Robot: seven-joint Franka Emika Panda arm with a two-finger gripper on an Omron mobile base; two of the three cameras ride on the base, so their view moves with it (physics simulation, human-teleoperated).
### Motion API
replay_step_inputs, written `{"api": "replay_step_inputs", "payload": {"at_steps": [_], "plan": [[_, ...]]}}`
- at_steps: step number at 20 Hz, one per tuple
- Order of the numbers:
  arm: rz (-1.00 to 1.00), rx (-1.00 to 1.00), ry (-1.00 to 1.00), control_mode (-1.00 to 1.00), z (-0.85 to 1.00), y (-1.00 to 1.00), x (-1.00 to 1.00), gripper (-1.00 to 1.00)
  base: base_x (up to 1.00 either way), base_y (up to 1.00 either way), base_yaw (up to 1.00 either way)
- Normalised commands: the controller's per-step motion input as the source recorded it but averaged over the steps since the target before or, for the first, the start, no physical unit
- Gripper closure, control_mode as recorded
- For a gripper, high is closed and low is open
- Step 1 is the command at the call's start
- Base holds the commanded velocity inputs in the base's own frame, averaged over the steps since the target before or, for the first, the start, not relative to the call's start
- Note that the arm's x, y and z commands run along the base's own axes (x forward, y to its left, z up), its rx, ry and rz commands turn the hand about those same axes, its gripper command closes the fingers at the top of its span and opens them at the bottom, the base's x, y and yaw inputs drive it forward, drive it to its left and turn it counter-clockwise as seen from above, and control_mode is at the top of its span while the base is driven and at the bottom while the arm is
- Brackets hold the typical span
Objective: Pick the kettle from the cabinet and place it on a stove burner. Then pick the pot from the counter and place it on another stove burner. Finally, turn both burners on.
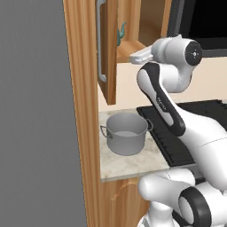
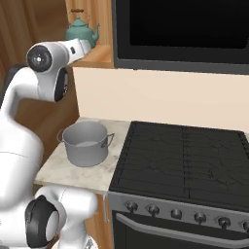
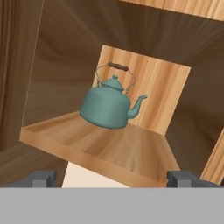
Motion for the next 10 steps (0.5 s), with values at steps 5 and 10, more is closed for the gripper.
{"api": "replay_step_inputs", "payload": {"at_steps": [5, 10], "plan": [[-0.01, 0.00, 0.01, -1.00, 0.05, 0.00, 0.31, -1.00, 0.00, 0.00, 0.00], [-0.01, 0.00, 0.00, -1.00, 0.06, 0.00, 0.28, -1.00, 0.00, 0.00, 0.00]]}}
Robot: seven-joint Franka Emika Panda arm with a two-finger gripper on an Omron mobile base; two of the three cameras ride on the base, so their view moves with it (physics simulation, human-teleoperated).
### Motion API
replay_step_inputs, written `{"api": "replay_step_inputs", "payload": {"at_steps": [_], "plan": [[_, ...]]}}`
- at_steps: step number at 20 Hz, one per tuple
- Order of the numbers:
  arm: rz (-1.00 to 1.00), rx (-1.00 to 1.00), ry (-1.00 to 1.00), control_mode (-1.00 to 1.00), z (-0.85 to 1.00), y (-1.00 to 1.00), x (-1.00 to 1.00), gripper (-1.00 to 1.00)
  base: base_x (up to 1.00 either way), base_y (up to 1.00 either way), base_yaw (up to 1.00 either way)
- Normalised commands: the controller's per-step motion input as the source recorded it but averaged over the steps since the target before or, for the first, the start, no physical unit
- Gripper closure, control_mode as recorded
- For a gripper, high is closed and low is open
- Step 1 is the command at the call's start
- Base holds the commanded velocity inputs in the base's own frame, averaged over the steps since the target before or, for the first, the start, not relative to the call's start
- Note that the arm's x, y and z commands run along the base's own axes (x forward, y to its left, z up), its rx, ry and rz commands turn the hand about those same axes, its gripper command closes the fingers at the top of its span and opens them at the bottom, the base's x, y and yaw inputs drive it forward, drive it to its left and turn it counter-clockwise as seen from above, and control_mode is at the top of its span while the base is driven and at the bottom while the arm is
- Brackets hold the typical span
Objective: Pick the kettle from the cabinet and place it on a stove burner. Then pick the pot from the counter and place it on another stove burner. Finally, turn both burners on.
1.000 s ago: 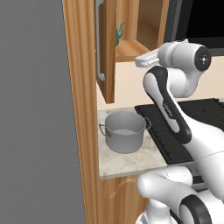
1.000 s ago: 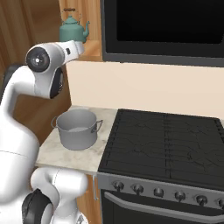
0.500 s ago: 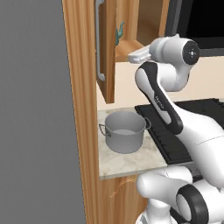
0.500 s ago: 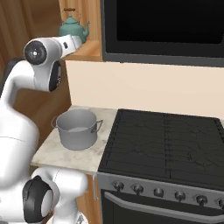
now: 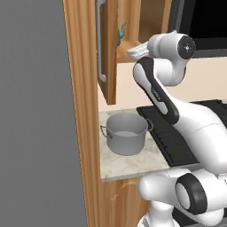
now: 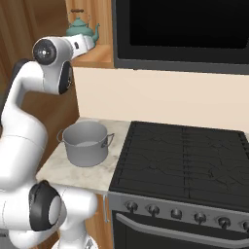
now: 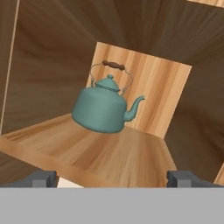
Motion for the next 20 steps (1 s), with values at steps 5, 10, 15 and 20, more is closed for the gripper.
{"api": "replay_step_inputs", "payload": {"at_steps": [5, 10, 15, 20], "plan": [[-0.03, 0.00, 0.00, -1.00, 0.06, 0.02, 0.27, -1.00, 0.00, 0.00, 0.00], [-0.04, 0.00, 0.00, -1.00, 0.03, 0.07, 0.25, -1.00, 0.00, 0.00, 0.00], [-0.04, 0.00, 0.00, -1.00, 0.04, 0.11, 0.21, -1.00, 0.00, 0.00, 0.00], [-0.05, 0.00, 0.00, -1.00, 0.06, 0.14, 0.22, -1.00, 0.00, 0.00, 0.00]]}}
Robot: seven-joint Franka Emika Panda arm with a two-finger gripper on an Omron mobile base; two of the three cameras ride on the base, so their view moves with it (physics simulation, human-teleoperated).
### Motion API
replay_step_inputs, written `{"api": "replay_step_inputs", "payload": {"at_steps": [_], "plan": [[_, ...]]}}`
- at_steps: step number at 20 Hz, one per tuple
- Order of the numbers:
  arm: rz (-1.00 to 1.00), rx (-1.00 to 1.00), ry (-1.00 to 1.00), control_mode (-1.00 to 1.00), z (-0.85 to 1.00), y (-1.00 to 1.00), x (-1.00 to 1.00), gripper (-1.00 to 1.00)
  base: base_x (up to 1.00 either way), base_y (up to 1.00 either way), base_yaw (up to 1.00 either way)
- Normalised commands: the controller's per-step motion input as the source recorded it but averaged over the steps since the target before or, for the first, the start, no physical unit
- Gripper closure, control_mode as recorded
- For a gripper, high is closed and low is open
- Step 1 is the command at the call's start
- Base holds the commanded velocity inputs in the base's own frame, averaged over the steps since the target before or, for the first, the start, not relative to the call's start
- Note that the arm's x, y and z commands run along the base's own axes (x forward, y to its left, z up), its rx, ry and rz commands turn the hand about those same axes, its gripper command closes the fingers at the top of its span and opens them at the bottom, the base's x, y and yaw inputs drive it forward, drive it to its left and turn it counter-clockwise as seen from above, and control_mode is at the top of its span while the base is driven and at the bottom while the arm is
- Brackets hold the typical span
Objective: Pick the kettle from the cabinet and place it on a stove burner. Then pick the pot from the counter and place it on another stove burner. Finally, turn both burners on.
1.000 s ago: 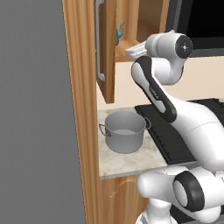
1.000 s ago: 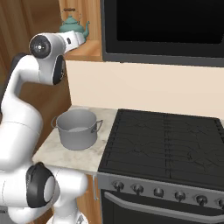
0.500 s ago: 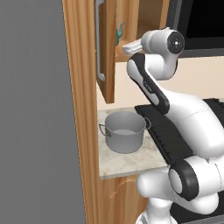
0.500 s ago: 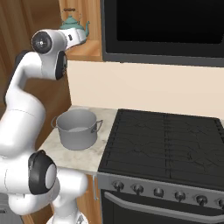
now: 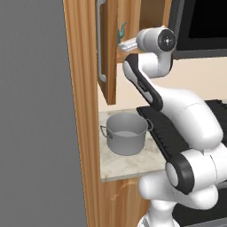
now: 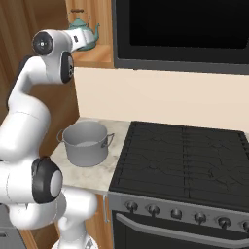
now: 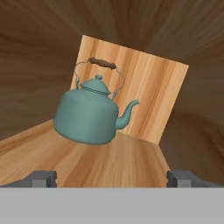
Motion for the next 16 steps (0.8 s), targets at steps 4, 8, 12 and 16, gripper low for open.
{"api": "replay_step_inputs", "payload": {"at_steps": [4, 8, 12, 16], "plan": [[-0.06, 0.00, 0.00, -1.00, 0.05, 0.20, 0.25, -1.00, 0.00, 0.00, 0.00], [-0.05, 0.00, 0.00, -1.00, 0.04, 0.16, 0.27, -1.00, 0.00, 0.00, 0.00], [-0.02, 0.00, 0.00, -1.00, 0.04, 0.06, 0.28, -1.00, 0.00, 0.00, 0.00], [0.00, 0.00, 0.00, -1.00, 0.04, 0.00, 0.25, -1.00, 0.00, 0.00, 0.00]]}}
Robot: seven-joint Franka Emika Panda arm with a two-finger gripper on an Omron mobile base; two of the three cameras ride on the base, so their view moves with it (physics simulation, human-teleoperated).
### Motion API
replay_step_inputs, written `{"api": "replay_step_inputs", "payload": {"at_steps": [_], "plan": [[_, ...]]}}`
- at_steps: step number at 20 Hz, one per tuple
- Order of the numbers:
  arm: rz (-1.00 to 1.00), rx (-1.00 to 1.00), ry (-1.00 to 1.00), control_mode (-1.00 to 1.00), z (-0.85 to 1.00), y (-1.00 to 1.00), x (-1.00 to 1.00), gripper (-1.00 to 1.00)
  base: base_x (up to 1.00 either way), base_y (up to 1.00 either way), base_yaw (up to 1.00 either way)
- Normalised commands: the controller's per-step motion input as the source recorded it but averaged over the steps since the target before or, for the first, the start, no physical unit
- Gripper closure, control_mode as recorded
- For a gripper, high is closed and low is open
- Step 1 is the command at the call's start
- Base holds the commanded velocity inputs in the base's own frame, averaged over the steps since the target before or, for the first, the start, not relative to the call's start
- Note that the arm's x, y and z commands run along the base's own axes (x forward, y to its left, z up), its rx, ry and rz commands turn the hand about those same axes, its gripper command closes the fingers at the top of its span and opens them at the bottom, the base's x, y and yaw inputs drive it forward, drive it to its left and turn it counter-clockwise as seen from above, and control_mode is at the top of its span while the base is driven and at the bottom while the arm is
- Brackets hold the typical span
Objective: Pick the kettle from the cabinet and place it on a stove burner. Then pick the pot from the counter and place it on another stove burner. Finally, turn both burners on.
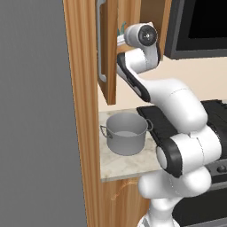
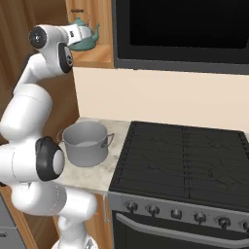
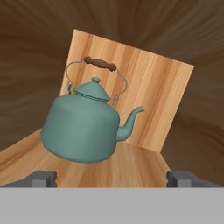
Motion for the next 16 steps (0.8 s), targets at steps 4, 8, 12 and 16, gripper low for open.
{"api": "replay_step_inputs", "payload": {"at_steps": [4, 8, 12, 16], "plan": [[0.00, 0.01, -0.01, -1.00, 0.00, 0.00, 0.23, -1.00, 0.00, 0.00, 0.00], [0.00, 0.00, -0.03, -1.00, 0.00, 0.00, 0.16, -1.00, 0.00, 0.00, 0.00], [0.00, 0.00, -0.05, -1.00, 0.00, 0.00, 0.09, -1.00, 0.00, 0.00, 0.00], [0.00, 0.01, -0.05, -1.00, 0.00, 0.00, 0.11, -1.00, 0.00, 0.00, 0.00]]}}
